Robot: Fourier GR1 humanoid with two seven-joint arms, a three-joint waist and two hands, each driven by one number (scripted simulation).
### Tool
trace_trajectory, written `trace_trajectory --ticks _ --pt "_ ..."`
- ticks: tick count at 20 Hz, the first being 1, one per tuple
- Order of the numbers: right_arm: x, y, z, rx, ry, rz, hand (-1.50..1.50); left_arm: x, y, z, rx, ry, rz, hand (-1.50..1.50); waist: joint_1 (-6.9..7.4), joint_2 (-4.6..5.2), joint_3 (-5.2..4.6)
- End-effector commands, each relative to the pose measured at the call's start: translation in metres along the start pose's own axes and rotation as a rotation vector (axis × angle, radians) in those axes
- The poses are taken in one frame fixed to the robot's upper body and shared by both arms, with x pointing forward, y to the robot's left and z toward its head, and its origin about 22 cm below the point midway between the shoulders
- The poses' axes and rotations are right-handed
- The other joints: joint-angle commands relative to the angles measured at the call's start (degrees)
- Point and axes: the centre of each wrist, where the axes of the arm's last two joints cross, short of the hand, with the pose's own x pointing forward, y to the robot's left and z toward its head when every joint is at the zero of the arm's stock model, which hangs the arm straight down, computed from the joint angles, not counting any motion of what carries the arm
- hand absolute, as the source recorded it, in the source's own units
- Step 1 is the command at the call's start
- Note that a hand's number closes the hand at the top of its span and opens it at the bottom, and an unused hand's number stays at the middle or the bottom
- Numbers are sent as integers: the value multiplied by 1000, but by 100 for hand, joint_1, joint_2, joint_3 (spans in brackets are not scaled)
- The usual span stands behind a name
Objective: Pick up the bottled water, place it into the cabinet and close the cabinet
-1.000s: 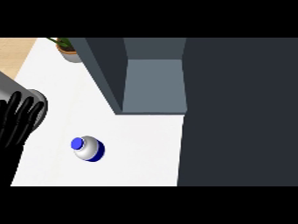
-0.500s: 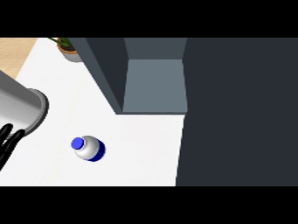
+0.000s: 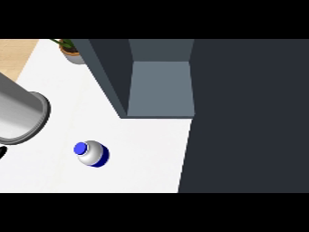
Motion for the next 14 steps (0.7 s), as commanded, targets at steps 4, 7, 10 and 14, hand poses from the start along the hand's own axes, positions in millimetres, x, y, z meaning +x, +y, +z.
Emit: trace_trajectory --ticks 4,7,10,14 --pt "12 13 6 -8 -1 11 -150 -7 -12 -4 -11 39 -90 -150 -31 -1 1" --pt "8 10 4 10 -11 15 -150 -24 -12 -13 -22 63 -73 -150 -42 4 2" --pt "13 16 -4 9 -4 22 -150 -39 4 -23 -15 68 -88 -150 -33 6 -1" --pt "18 21 -11 -1 -19 32 -150 -59 0 -21 30 110 -62 -150 -21 6 -3"
